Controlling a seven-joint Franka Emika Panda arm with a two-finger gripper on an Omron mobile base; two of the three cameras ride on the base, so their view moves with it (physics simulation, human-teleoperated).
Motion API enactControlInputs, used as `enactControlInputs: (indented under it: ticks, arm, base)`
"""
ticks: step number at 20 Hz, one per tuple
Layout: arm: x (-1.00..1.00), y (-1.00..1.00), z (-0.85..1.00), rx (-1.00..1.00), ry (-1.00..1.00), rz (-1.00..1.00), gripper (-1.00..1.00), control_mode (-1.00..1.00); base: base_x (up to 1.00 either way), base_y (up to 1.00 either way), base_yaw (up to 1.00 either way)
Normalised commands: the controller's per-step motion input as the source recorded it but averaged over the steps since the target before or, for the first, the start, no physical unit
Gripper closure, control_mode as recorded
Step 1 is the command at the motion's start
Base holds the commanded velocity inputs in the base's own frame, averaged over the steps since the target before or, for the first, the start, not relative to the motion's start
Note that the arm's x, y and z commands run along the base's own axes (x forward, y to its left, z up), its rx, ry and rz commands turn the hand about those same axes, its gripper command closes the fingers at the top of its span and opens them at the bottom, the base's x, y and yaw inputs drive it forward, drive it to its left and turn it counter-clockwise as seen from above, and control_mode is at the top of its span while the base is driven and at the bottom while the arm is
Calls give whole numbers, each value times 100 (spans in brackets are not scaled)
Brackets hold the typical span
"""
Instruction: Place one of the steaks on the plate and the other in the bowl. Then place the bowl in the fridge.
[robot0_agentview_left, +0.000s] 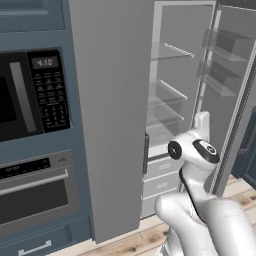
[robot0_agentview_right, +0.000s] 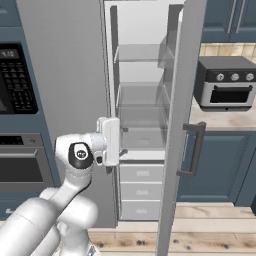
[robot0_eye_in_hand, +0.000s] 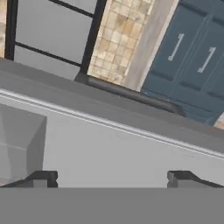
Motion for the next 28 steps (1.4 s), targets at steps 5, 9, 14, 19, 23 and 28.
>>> enactControlInputs:
  ticks: [5,9,14,19,23,28]
  arm:
    - [0,-5,-2,-17,44,-7,-100,-100]
    - [0,-42,0,-5,45,0,-100,-100]
    - [0,-32,1,-9,46,0,-100,-100]
    - [1,0,9,-14,38,2,100,-100]
    - [0,-37,19,-2,20,0,100,-100]
    - [9,-35,23,0,17,0,100,-100]
  base:
    - [0,0,0]
    - [0,0,0]
    - [0,0,0]
    - [0,0,0]
    - [0,0,0]
    - [0,0,0]
